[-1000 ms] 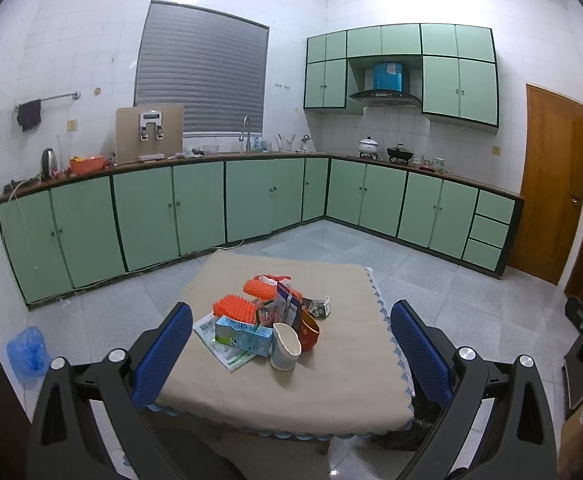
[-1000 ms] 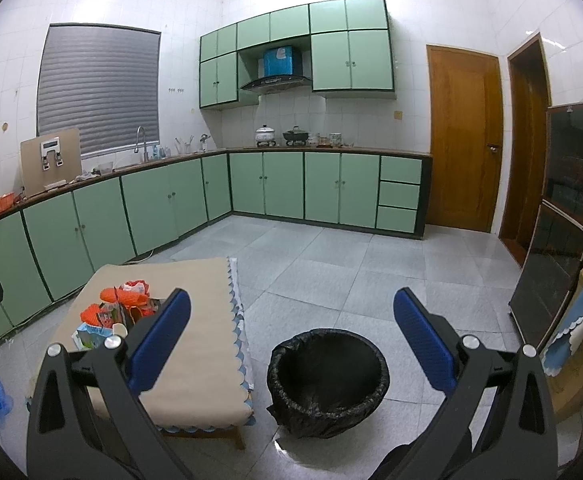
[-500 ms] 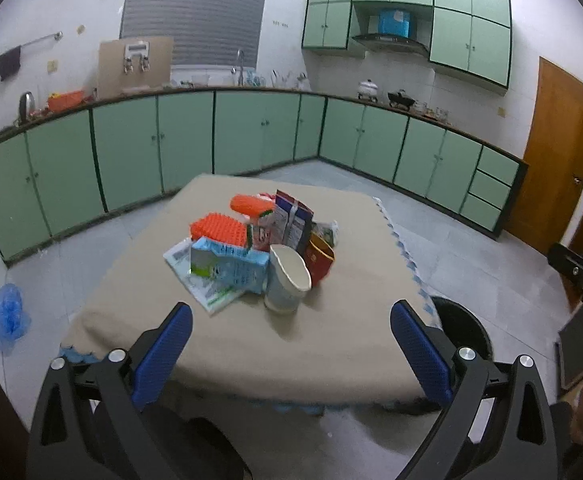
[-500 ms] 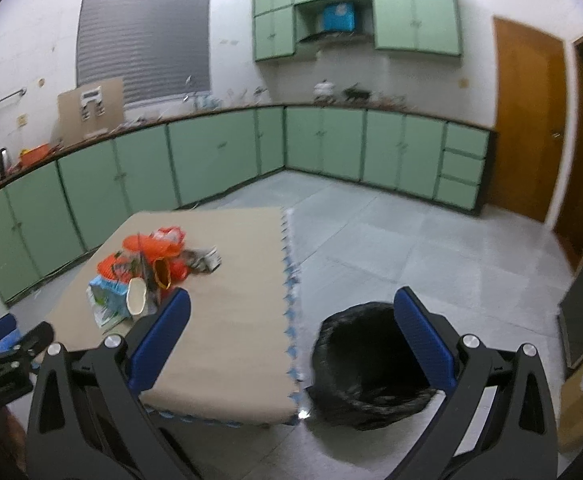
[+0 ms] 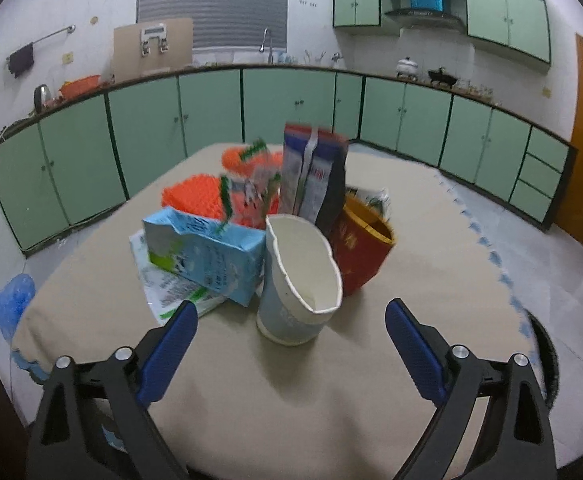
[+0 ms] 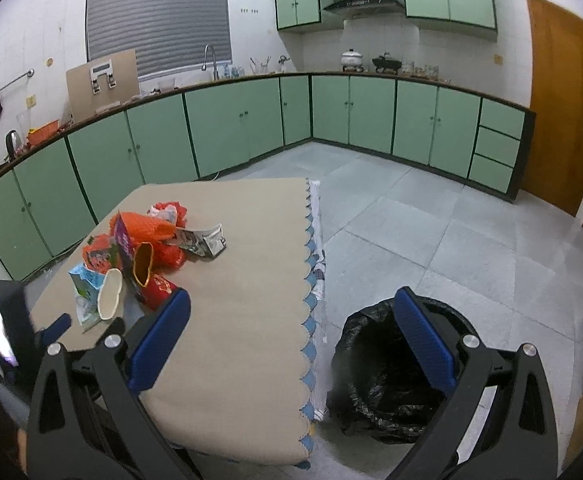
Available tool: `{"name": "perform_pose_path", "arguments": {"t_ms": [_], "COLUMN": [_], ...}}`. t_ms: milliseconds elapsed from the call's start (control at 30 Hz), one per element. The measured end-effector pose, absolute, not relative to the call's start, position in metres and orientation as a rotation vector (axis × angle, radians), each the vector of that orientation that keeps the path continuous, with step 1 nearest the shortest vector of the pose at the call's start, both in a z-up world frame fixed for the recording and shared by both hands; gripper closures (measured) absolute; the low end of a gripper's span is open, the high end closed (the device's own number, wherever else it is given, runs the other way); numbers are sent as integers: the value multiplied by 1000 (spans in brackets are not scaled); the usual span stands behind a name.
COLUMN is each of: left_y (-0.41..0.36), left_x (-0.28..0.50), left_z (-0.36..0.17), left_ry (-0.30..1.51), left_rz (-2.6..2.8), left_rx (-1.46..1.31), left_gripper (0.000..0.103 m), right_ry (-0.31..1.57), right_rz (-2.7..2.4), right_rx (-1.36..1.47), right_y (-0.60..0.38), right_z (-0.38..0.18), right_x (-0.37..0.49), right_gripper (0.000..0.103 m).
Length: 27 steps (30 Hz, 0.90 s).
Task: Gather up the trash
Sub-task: 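Grasp the white paper cup with the left tool while the right tool grasps the snack bag, then carry the cup and snack bag over the black bin with both tools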
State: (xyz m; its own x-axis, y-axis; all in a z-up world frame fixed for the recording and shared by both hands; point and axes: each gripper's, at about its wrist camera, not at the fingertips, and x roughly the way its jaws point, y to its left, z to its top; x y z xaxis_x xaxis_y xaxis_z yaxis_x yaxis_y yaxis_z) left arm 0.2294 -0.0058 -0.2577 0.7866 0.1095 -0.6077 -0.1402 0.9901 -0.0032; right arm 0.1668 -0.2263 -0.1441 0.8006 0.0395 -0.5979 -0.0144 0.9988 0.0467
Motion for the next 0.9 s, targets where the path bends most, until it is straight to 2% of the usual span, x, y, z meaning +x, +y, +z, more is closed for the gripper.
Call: {"name": "perform_pose_path", "arguments": {"t_ms": [67, 133, 200, 500, 567, 600, 633, 700, 900], "left_y": [-7, -5, -2, 15, 18, 20, 23, 29, 63], "left_x": [241, 250, 256, 233, 224, 219, 213, 205, 188], "left_z": [-267, -273, -275, -248, -241, -236, -230, -222, -206], "left_ry": [663, 676, 701, 650, 638, 627, 620, 604, 585], "left_rz": [147, 149, 140, 114, 105, 103, 98, 101, 154], "left_rx": [-35, -36, -42, -82, -90, -89, -89, -89, -92], "left_gripper": [19, 33, 70, 74, 74, 74, 74, 74, 74], "right_ry": [658, 669, 675, 676, 679, 689, 701, 724, 734], "right_rz": [29, 35, 44, 215, 266, 302, 338, 387, 469], "right_rx": [38, 39, 33, 14, 25, 28, 31, 37, -1], "right_y": [-226, -225, -221, -173, -162, -154, -147, -133, -86], "right_z": [-151, -156, -160, -153, -151, -151, -150, -151, -153], "right_x": [174, 179, 182, 202, 207, 213, 219, 230, 256], "right_gripper": [5, 5, 5, 5, 9, 17, 32, 42, 41]}}
